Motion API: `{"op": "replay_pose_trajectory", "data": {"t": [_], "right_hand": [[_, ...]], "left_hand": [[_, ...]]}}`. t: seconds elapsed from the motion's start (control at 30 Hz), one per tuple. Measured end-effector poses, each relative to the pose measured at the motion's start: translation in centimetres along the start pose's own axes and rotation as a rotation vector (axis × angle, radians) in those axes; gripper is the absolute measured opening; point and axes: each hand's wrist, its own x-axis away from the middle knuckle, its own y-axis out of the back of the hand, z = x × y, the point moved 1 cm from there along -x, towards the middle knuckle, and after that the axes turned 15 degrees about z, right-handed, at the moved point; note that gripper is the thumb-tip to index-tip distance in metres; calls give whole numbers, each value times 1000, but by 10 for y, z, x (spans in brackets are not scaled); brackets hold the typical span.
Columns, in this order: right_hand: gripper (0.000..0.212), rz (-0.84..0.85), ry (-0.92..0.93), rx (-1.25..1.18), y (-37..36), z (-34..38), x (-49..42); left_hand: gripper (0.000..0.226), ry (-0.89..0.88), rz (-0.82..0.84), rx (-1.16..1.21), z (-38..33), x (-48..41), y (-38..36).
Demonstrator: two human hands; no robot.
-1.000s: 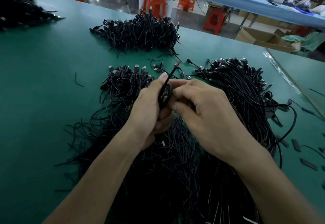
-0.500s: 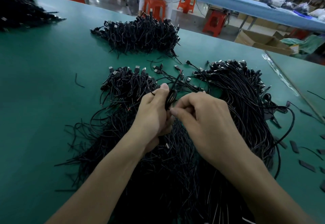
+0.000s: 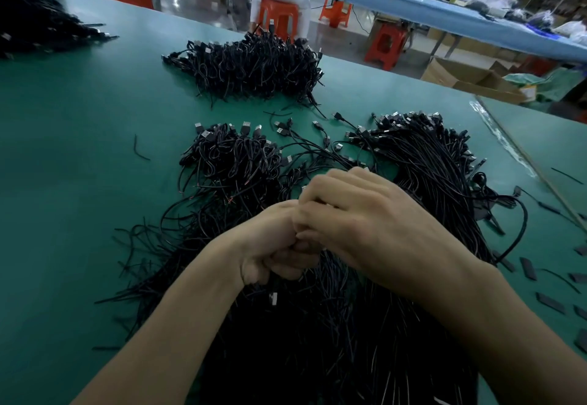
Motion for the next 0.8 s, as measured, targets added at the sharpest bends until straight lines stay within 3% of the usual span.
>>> {"op": "replay_pose_trajectory", "data": {"t": [0.17,0.3,0.37,0.47,0.5,0.6,0.8], "right_hand": [[6,-7,-90,-152,-7,-3,2],[9,19,-236,-525,-11,-12,6],[7,29,-289,-631,-9,-18,8],[5,56,-319,-709,-7,-20,9],[7,76,-323,-708,-7,-20,9],[10,110,-268,-633,-8,-15,9],[13,12,-113,-422,-5,-4,9]], "left_hand": [[52,-7,-28,85,-1,-4,-1],[55,-85,111,139,-2,-2,0],[55,-82,177,26,-2,1,-1],[34,-62,241,-235,-4,6,-3],[28,-52,265,-302,-5,7,-4],[36,-8,269,-389,-3,8,-3],[50,44,235,-440,-4,8,-2]]}}
